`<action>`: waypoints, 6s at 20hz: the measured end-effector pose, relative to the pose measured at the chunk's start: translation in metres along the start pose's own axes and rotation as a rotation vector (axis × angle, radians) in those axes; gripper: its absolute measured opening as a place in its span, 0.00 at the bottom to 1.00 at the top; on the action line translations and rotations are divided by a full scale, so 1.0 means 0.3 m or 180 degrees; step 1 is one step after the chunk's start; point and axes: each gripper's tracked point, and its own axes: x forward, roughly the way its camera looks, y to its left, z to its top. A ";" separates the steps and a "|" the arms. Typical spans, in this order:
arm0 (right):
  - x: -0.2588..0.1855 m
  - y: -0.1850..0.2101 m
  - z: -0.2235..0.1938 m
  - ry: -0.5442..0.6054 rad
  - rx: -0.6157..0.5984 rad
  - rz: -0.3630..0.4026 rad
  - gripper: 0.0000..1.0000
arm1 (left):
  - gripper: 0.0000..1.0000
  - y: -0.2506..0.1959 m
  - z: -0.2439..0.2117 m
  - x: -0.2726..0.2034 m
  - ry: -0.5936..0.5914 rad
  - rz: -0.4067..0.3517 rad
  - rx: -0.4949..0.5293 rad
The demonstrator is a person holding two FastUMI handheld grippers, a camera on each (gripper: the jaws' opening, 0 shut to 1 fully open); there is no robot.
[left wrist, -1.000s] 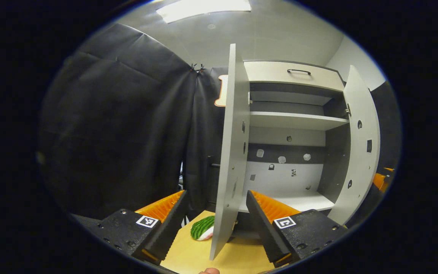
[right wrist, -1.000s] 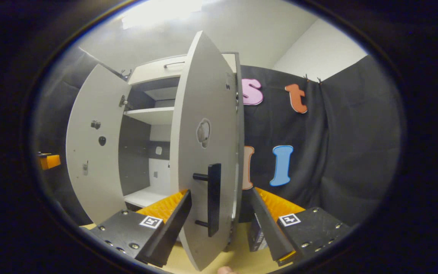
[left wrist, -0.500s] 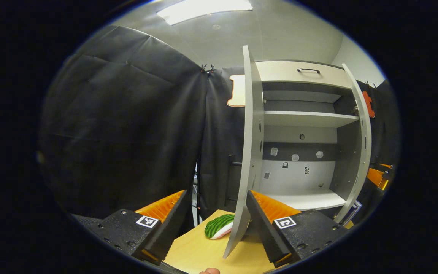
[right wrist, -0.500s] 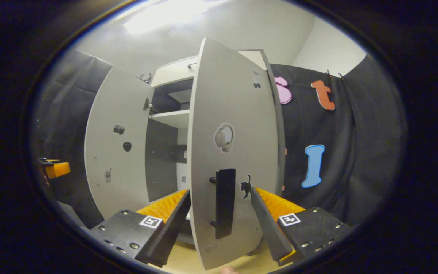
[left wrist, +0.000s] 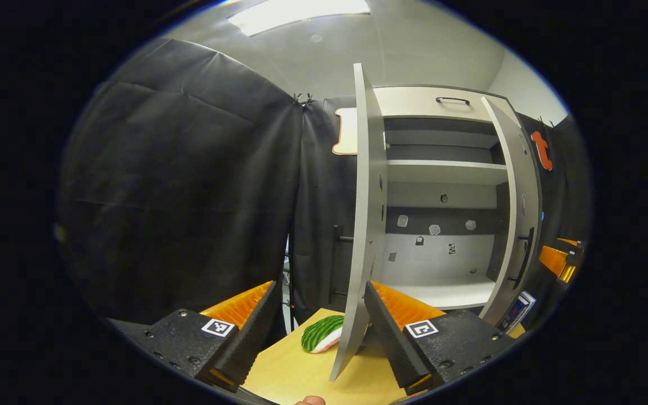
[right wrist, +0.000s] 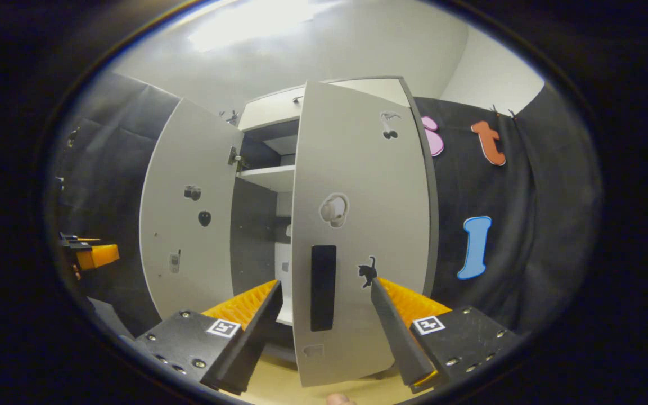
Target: Grasp the bottle in the cabinet with the left hand and place it on the coaster, then close the right door with the right hand and the left door with the left hand.
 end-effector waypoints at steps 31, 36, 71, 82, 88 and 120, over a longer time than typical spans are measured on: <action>-0.108 0.088 -0.133 0.0251 0.0148 -0.0580 0.96 | 0.93 0.028 -0.033 0.304 0.0033 -0.0779 0.0227; -0.114 0.088 -0.128 0.0240 0.0157 -0.0565 0.96 | 0.90 0.015 -0.034 0.293 0.0028 -0.0892 0.0192; -0.377 -0.377 -0.115 0.0281 -0.0088 -0.1666 0.96 | 0.90 -0.743 -0.072 0.271 0.0095 -0.2242 -0.0093; -0.418 -0.479 -0.109 0.0218 0.0014 -0.1829 0.95 | 0.93 -0.892 -0.041 0.308 0.0039 -0.2307 -0.0096; -0.355 -0.442 -0.085 0.0168 0.0038 -0.1595 0.96 | 0.93 -0.903 -0.031 0.320 0.0007 -0.2136 -0.0098; -0.268 -0.362 0.120 0.0048 -0.0030 -0.1140 0.93 | 0.94 -0.795 0.214 -0.056 0.0027 -0.1739 -0.0235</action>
